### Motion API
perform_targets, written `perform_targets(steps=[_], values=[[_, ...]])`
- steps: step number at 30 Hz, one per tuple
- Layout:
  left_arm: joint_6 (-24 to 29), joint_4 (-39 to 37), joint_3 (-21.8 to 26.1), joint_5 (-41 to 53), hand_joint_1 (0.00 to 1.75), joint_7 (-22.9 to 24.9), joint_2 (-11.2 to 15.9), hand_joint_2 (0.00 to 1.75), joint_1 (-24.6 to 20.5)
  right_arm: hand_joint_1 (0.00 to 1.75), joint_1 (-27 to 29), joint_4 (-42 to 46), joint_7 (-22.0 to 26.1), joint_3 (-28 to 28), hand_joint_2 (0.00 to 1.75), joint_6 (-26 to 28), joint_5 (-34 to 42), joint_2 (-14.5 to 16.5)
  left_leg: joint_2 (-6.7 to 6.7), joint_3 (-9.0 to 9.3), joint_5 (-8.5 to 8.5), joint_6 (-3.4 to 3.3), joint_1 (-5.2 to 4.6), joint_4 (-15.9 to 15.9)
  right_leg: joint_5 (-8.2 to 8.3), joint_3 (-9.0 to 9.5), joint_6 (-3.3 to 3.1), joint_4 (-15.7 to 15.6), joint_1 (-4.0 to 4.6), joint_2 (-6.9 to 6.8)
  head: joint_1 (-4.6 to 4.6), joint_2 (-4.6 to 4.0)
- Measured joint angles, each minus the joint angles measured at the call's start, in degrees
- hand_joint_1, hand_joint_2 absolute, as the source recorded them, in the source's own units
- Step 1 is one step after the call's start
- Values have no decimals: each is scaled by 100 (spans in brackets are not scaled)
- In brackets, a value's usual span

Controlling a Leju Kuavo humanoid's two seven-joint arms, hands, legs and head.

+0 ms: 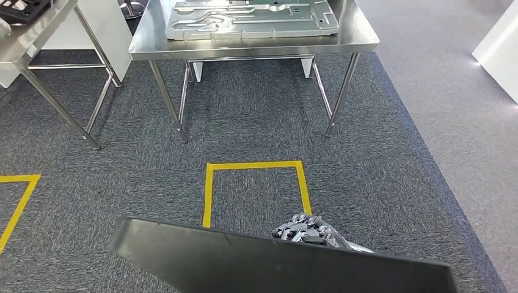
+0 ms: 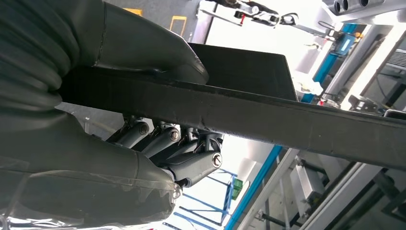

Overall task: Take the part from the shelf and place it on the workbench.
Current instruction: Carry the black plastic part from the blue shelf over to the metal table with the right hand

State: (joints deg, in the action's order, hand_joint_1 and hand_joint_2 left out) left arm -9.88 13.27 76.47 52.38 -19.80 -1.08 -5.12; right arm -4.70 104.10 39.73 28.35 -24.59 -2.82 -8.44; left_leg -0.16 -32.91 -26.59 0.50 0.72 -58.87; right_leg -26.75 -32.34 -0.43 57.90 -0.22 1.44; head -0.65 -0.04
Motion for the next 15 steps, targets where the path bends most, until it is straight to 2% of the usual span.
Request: perform_targets(steps=[3,5,6,8,9,10,11,13,14,15], values=[[-7,0,-1,5,0,-6,-1,175,-5,161,1,1,1,0,175,21,-13,-3,1,29,-6,-102,-11,83,-20,-10,92,9,-5,12,-2,0],[-15,0,-1,11,0,-15,-2,175,-10,161,-7,1,2,0,175,44,-18,-10,21,65,5,-176,8,125,-156,-90,157,218,-13,-28,-14,0],[-25,0,-1,16,0,-20,-3,175,-11,161,-10,0,3,0,175,58,-19,-16,33,82,3,-205,18,142,-302,-224,184,498,-22,-53,-21,0],[-44,0,-1,27,0,-28,-1,175,-10,161,-12,-3,4,1,175,81,-18,-32,50,92,-21,-233,12,143,-624,-649,225,1270,-40,-86,-29,0],[-50,0,0,30,0,-30,0,175,-9,161,-8,-5,4,2,175,87,-17,-41,55,100,-35,-234,9,142,-691,-833,237,1567,-50,-94,-28,0],[-52,0,0,31,0,-32,1,175,-8,161,-6,-7,4,2,175,89,-16,-50,58,118,-54,-230,6,141,-641,-920,242,1662,-56,-102,-28,0],[-53,0,-1,32,0,-33,2,175,-8,161,-7,-9,4,2,175,90,-16,-57,59,149,-76,-222,6,141,-475,-880,237,1519,-59,-112,-28,0],[-56,0,-1,33,0,-32,2,175,-7,161,-12,-10,4,2,175,90,-13,-64,59,228,-133,-192,6,142,-22,-529,201,745,-52,-147,-29,0],[-58,0,-1,33,0,-32,1,175,-10,161,-16,-10,4,2,175,90,-12,-67,59,257,-163,-165,-2,138,111,-356,173,378,-34,-170,-29,0],[-59,0,-1,32,0,-30,1,175,-12,161,-19,-10,4,2,175,90,-9,-69,62,273,-191,-133,-9,138,160,-250,142,143,-14,-186,-28,0]])
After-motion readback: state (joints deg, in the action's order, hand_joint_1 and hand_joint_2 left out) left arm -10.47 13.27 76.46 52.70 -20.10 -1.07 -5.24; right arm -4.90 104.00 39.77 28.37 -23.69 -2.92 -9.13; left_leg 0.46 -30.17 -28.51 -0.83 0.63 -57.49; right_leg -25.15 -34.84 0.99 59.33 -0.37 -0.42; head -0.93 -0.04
